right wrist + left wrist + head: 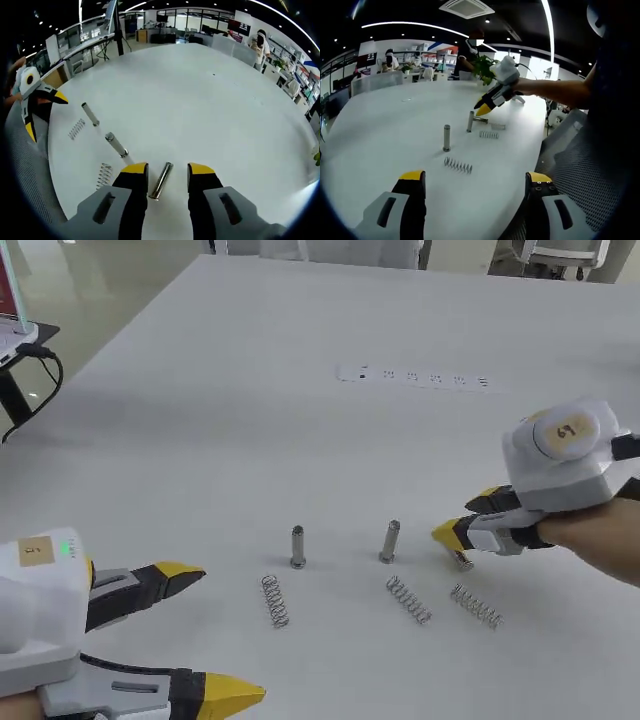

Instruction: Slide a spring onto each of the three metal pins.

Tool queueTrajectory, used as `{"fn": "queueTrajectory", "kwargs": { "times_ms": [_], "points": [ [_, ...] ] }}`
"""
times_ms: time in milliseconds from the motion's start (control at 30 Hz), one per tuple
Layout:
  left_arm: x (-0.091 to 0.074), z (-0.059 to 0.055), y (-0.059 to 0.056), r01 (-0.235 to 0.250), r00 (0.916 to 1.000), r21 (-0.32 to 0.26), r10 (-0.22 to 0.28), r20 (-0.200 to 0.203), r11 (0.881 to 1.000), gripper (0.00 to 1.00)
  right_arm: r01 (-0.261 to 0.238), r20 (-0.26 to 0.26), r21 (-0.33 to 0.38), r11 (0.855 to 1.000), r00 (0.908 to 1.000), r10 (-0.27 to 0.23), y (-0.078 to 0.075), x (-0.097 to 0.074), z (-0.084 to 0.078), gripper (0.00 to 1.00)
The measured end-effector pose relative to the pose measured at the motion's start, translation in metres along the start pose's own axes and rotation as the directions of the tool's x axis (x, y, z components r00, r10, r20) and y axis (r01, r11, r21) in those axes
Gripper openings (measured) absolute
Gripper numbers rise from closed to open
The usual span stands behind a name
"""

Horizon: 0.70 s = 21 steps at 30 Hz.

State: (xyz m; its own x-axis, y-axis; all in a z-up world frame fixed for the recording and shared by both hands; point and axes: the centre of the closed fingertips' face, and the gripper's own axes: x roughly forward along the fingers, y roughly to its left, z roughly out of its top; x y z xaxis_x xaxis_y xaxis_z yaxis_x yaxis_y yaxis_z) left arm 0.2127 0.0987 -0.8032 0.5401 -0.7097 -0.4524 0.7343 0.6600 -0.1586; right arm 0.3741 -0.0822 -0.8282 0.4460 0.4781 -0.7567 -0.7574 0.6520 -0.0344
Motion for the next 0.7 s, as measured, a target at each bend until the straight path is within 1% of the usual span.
{"fn": "queueTrajectory", "kwargs": {
  "times_ms": [100,200,300,433,500,567,700],
  "points": [
    [0.000,0.000,0.001,0.001,1.0000,0.000,-0.001,0.000,1.000,0.77,0.012,-0.021,0.000,1.000,0.9997,-0.012,0.000,0.005,-0.002,0.26],
    [0.000,-0.001,0.000,0.008,1.0000,0.000,-0.008,-0.003,1.000,0.75,0.031,-0.043,0.020,0.999,0.9986,-0.030,-0.003,0.009,-0.003,0.24],
    [0.000,-0.001,-0.001,0.011,0.9999,0.002,-0.011,-0.005,1.000,0.75,0.030,-0.060,0.041,0.999,0.9978,-0.028,-0.001,0.010,-0.005,0.19],
    [0.000,0.000,-0.001,0.008,1.0000,-0.001,-0.008,0.003,1.000,0.75,0.049,-0.094,0.046,0.998,0.9946,-0.045,-0.002,0.013,-0.008,0.13],
    [0.000,0.000,-0.001,0.006,1.0000,0.000,-0.006,0.003,1.000,0.75,0.048,-0.104,0.048,0.998,0.9937,-0.042,-0.001,0.013,-0.009,0.11],
    [0.000,0.000,-0.001,0.007,1.0000,0.000,-0.007,0.006,1.000,0.75,0.049,-0.113,0.063,0.997,0.9927,-0.042,0.000,0.014,-0.010,0.10],
    [0.000,0.000,-0.002,0.008,0.9999,0.001,-0.008,0.006,1.000,0.75,0.058,-0.125,0.069,0.996,0.9909,-0.049,-0.001,0.015,-0.012,0.08]
  ]
}}
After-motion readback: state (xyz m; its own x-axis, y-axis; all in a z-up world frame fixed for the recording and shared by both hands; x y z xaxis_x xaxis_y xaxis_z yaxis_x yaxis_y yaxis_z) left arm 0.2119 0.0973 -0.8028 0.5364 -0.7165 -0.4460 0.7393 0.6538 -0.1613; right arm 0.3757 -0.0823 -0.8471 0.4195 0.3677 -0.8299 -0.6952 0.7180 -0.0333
